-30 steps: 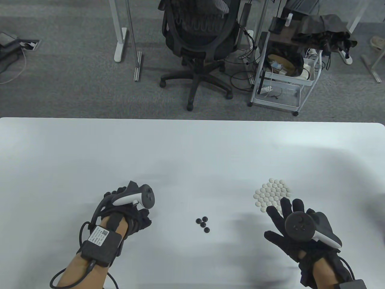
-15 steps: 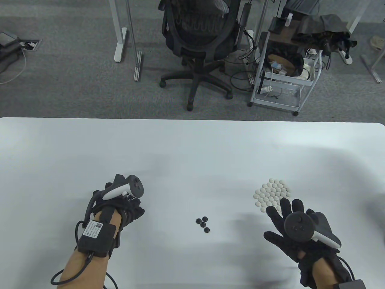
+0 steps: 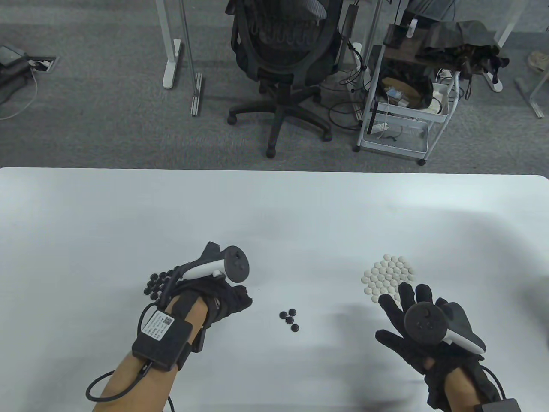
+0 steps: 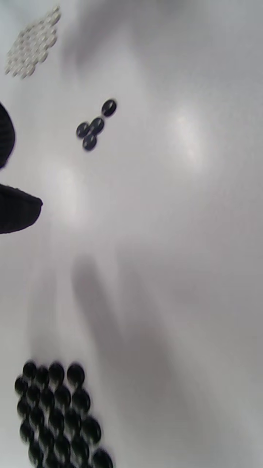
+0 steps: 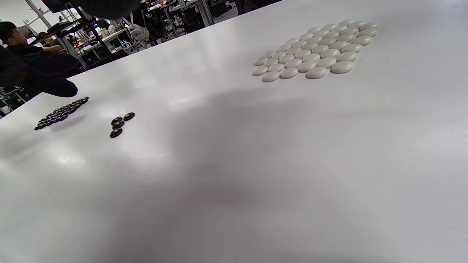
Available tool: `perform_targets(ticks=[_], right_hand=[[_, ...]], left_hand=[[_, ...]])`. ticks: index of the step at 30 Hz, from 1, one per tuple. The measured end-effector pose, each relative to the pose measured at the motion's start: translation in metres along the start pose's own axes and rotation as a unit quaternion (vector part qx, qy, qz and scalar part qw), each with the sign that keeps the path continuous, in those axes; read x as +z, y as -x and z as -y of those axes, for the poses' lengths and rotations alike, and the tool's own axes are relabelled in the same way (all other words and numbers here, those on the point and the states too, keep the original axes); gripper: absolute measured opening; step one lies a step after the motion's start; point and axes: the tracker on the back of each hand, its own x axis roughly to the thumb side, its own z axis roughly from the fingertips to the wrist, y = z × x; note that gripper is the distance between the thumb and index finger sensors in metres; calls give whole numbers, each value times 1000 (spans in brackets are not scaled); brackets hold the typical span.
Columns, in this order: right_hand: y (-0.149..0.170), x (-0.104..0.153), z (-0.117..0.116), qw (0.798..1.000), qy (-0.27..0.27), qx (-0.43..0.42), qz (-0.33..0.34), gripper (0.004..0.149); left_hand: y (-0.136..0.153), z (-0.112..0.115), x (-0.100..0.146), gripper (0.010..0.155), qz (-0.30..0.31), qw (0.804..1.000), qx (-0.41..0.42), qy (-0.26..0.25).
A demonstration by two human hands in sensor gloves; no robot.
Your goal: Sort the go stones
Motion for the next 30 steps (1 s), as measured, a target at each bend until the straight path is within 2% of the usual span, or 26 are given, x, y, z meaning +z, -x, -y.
perform_targets(ticks=[4,8,16,18,23,30], right_hand=[[0,0,0,1000,0,-1,0,78],[0,0,0,1000,0,-2,-1,79],[1,1,1,1000,3,-3,-1,78],[1,1,1,1000,4,-3,-1,78],[1,1,1,1000,3,-3,0,79],[-1,-2,-1,1000,-5,4,0,78]], left_hand=[[-33,9,-15,64,21,998,-58,33],[-54,15,-29,64,39,995,-79,45],[-66,31,-52,67,34,991,-110,72],[-61,36,-49,67,16,989,-124,74],[-30,51,-19,66,-11,992,-109,60],[63,74,32,61,-87,995,1,39]])
